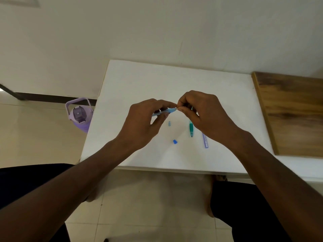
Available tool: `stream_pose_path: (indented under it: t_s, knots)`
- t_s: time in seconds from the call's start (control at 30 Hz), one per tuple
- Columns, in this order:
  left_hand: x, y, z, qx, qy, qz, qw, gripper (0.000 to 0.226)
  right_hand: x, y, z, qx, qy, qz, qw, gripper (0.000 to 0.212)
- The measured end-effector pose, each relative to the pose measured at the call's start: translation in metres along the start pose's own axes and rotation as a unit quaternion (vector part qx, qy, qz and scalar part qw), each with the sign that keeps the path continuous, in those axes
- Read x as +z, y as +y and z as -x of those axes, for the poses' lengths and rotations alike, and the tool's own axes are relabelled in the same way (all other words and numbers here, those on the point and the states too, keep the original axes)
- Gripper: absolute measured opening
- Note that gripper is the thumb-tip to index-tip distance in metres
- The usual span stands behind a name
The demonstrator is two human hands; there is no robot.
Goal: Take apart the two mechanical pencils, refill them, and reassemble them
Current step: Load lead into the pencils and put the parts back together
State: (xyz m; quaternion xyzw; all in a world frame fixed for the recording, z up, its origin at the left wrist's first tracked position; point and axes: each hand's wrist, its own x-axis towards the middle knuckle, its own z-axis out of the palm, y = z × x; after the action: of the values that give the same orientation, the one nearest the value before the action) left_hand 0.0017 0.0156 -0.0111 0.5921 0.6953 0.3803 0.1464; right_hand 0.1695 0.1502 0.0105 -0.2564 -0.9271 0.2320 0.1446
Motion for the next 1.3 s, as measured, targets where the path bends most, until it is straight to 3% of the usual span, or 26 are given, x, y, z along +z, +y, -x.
stream_pose_path:
  t_s: [0.13,0.3,0.5,0.57,0.63,0.7,0.77,0.87,1.03,1.2,1.3]
  knots:
    - [0.003,-0.001,0.001,-0.007,-0.006,0.008,1.0,0.019,-0.002,0.001,0.002,0.004,-0.024,0.006,1.0,0.01]
    - [0.002,-0.005,0.0,-0.011,-0.012,0.037,0.999,0.021,-0.002,0.005,0.005,0.113,-0.013,-0.14,0.984,0.004]
    - [-0.001,-0.005,0.002,-0.022,-0.036,0.063,0.997,0.021,0.001,0.013,0.005,0.188,-0.069,-0.325,0.924,0.005]
    - [-0.004,-0.006,-0.002,-0.026,-0.038,0.071,0.996,0.021,0.002,0.011,0.003,0.21,-0.055,-0.414,0.884,0.008]
    - [-0.005,-0.008,-0.005,-0.042,-0.037,0.087,0.995,0.026,0.005,0.01,-0.002,0.224,-0.013,-0.436,0.871,0.012]
    - [-0.004,-0.011,-0.005,-0.076,-0.037,0.111,0.99,0.035,0.013,0.01,-0.005,0.23,0.025,-0.344,0.91,0.015]
    - [-0.002,-0.015,-0.003,-0.121,-0.021,0.158,0.98,0.037,0.025,0.012,-0.004,0.187,0.031,-0.152,0.97,0.011]
    - [-0.002,-0.017,-0.006,-0.165,0.002,0.241,0.956,0.034,0.047,0.008,-0.001,0.13,-0.041,0.015,0.991,0.018]
    - [-0.002,-0.015,-0.01,-0.181,0.008,0.301,0.936,0.02,0.067,-0.001,-0.005,0.148,-0.075,0.074,0.983,0.033]
    - [-0.001,-0.01,-0.008,-0.17,0.005,0.295,0.94,0.023,0.071,-0.007,-0.004,0.148,-0.097,0.125,0.976,0.019]
    - [-0.001,-0.01,-0.008,-0.193,0.012,0.311,0.931,0.025,0.06,-0.005,-0.005,0.164,-0.025,0.018,0.986,0.008]
